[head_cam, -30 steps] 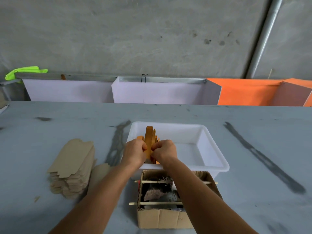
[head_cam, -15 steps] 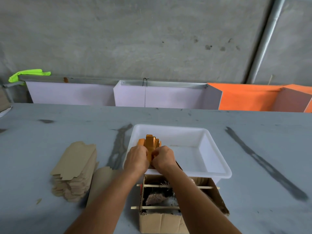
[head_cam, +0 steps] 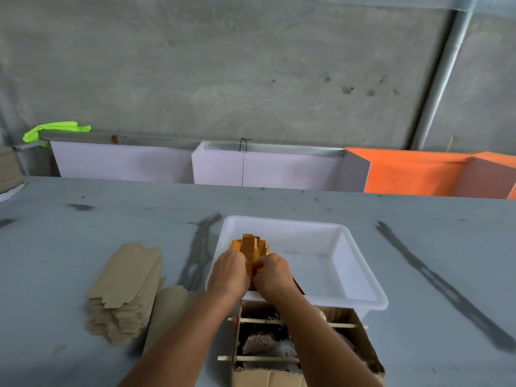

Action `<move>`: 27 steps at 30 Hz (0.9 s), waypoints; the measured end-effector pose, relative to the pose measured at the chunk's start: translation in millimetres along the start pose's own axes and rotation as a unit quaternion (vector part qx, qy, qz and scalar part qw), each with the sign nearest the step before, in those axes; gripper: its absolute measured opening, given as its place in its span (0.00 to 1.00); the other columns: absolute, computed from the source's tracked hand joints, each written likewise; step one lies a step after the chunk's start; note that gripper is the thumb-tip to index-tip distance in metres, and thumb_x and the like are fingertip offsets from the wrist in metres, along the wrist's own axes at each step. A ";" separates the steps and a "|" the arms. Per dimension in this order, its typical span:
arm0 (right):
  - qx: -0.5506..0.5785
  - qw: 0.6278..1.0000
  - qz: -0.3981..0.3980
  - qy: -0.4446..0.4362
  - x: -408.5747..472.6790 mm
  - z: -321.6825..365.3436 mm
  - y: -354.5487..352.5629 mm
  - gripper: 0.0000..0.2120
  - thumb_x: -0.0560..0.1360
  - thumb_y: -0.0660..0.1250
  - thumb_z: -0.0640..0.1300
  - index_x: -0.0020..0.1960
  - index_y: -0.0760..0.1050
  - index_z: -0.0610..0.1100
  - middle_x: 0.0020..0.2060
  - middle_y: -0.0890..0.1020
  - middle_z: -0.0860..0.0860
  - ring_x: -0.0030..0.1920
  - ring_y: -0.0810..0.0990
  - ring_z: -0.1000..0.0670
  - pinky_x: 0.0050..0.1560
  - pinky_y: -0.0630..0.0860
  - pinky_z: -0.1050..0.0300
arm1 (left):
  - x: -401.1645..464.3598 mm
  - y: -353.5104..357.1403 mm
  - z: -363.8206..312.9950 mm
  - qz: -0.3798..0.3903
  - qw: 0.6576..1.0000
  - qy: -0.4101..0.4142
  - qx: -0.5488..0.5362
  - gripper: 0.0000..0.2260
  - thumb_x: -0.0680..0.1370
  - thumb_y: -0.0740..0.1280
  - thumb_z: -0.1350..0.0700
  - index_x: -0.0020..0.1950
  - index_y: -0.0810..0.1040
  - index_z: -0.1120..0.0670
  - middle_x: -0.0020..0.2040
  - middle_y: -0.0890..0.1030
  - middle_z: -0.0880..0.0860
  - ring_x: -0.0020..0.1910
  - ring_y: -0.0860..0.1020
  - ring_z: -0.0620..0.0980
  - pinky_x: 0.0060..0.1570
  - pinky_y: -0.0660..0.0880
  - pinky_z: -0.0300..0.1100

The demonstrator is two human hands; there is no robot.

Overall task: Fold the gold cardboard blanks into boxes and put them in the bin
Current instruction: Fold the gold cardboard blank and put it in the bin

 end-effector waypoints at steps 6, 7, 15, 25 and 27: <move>-0.019 1.000 0.000 -0.003 1.8 0.6 0.8 0.08 0.75 0.64 0.35 0.47 0.82 0.43 0.43 0.82 0.48 0.41 0.80 0.51 0.41 0.79 0.61 | 3.0 3.5 -1.8 0.014 1.000 0.001 0.024 0.08 0.76 0.63 0.67 0.46 0.81 0.58 0.44 0.80 0.54 0.42 0.79 0.51 0.43 0.79 0.43; -0.020 1.000 0.000 -0.005 1.3 0.4 1.2 0.08 0.76 0.64 0.36 0.47 0.82 0.43 0.43 0.82 0.48 0.40 0.80 0.51 0.39 0.77 0.62 | 3.0 4.0 -2.2 0.014 1.000 0.001 0.026 0.08 0.76 0.63 0.66 0.46 0.80 0.58 0.43 0.80 0.54 0.41 0.79 0.51 0.42 0.79 0.43; -0.046 0.998 -0.030 -0.008 -1.5 2.0 -2.5 0.09 0.76 0.64 0.40 0.47 0.82 0.47 0.42 0.83 0.51 0.42 0.81 0.52 0.38 0.75 0.62 | 1.7 4.8 -3.9 0.031 0.999 -0.008 0.036 0.10 0.78 0.59 0.65 0.46 0.80 0.58 0.45 0.81 0.55 0.39 0.76 0.50 0.37 0.71 0.38; -0.050 0.998 0.010 -0.028 -0.5 5.4 2.7 0.10 0.77 0.62 0.40 0.48 0.83 0.45 0.41 0.83 0.50 0.39 0.80 0.51 0.37 0.75 0.62 | -0.2 3.7 -3.2 0.041 0.998 -0.023 0.039 0.08 0.80 0.58 0.63 0.45 0.76 0.57 0.44 0.80 0.54 0.40 0.78 0.50 0.39 0.73 0.39; -0.044 0.999 0.011 -0.028 -0.2 5.3 2.9 0.10 0.77 0.62 0.41 0.47 0.82 0.45 0.40 0.83 0.49 0.39 0.80 0.51 0.37 0.75 0.61 | -1.2 2.0 -4.0 0.039 0.998 -0.025 0.035 0.09 0.80 0.58 0.62 0.42 0.75 0.56 0.43 0.79 0.53 0.37 0.75 0.49 0.38 0.71 0.37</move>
Point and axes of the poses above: each hand's wrist, its own x-axis towards the middle knuckle, its own y-axis out of the palm, z = x × y, the point moved 9 cm from there along x, towards the middle knuckle
